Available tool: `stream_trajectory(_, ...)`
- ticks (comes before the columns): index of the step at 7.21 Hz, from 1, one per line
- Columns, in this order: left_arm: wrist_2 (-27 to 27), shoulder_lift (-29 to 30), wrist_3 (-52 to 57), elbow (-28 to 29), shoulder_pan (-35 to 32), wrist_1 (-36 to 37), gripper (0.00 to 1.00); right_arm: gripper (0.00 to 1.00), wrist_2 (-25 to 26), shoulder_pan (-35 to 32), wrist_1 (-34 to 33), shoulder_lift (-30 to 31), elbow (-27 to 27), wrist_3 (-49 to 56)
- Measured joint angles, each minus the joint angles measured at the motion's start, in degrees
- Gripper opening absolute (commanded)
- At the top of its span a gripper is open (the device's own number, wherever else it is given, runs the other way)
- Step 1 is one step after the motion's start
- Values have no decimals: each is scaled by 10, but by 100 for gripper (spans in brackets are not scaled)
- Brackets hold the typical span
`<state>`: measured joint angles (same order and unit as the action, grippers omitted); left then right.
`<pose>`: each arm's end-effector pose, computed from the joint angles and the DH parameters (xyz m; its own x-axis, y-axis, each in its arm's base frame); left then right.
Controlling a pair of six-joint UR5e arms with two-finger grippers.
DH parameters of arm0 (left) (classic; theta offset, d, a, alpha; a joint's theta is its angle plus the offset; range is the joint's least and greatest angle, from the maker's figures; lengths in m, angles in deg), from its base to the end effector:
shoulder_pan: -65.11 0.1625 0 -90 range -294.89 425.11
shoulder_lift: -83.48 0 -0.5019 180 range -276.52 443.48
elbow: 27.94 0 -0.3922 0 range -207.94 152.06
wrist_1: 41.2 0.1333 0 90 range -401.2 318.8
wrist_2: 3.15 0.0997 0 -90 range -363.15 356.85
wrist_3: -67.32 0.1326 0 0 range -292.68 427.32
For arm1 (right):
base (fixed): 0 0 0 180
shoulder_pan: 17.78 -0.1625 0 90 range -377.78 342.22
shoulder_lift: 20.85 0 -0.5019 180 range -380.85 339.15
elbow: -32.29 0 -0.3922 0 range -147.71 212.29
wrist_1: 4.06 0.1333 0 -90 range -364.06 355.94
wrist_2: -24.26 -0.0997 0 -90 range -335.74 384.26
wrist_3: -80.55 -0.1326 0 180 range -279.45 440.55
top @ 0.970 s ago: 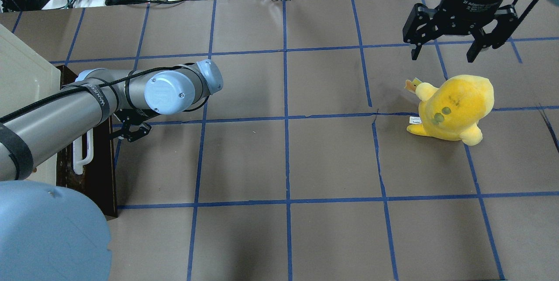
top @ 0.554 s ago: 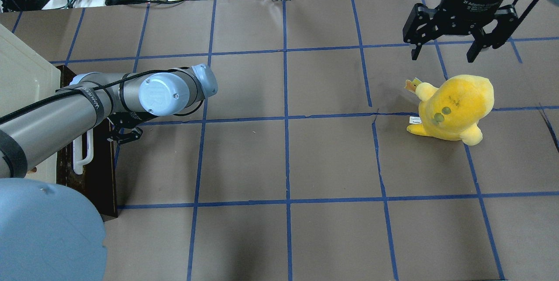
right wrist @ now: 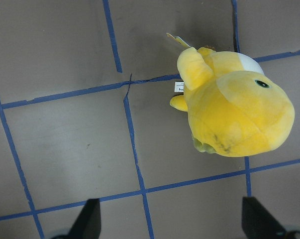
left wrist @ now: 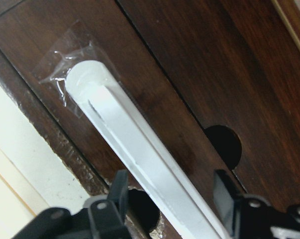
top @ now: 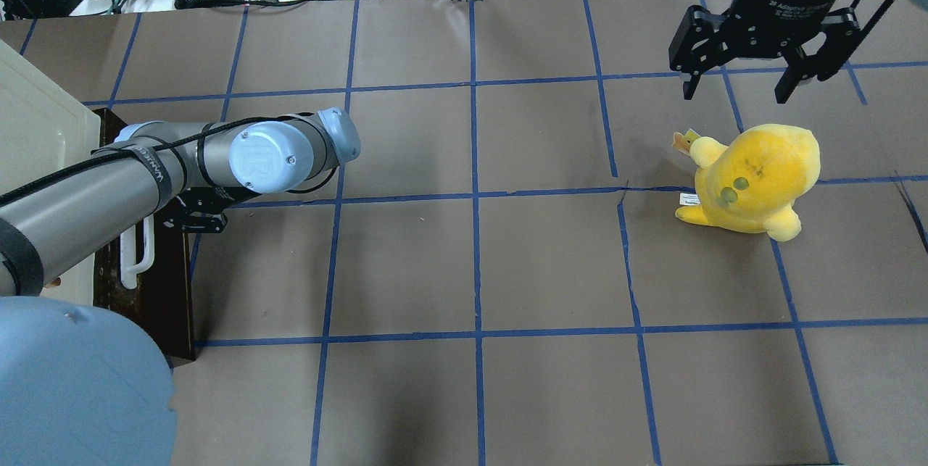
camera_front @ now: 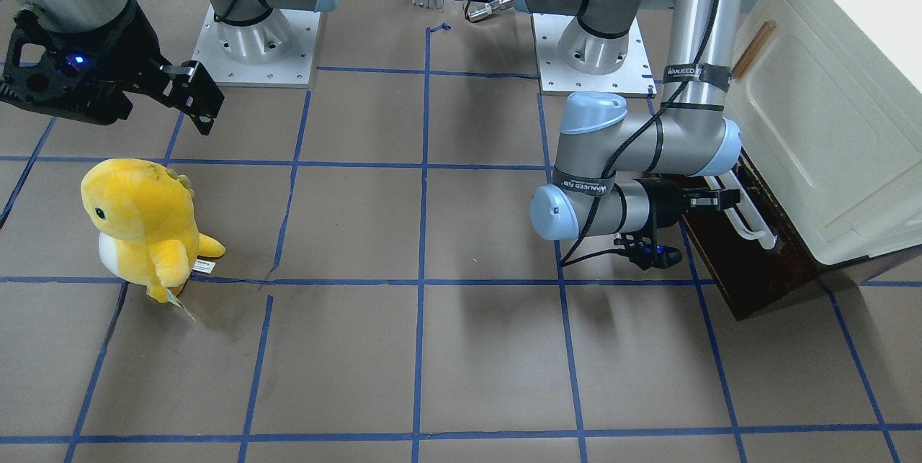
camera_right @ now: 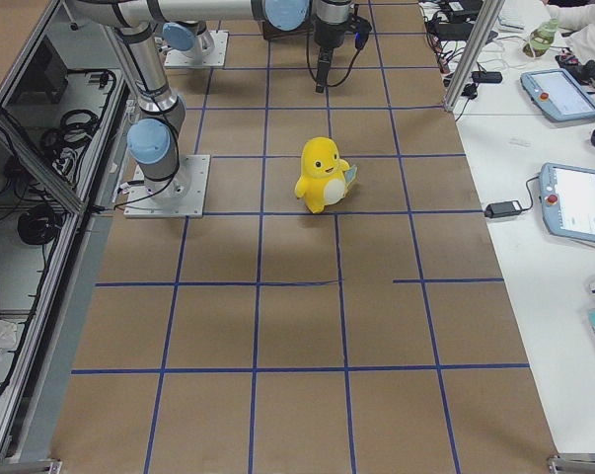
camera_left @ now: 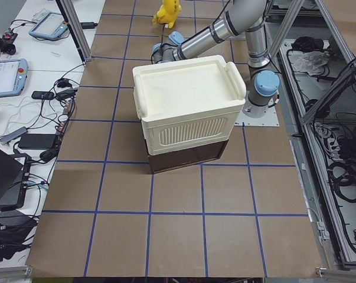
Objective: Pull drawer sideways
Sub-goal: 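Close the left gripper around the white drawer handle, then pull the handle with the left gripper, sliding the drawer out of the cabinet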
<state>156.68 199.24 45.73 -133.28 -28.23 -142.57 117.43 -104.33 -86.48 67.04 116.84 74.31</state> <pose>-0.0402 -0.5367 0.2498 -0.2928 0.4859 -0.8235 -0.0777 0.8463 0.5270 0.0957 -0.5063 0.5475 -0.9845 0.1639 0.0629 0.1680 0.9835 0.0675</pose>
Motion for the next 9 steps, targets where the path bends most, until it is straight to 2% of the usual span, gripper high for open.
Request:
stream_trajectory(5,1,1,-1,4,-6,0,31,100,0,0,0,0,0,0)
stream_trajectory(9,0,-1,8,19,-48,-12,31,100,0,0,0,0,0,0)
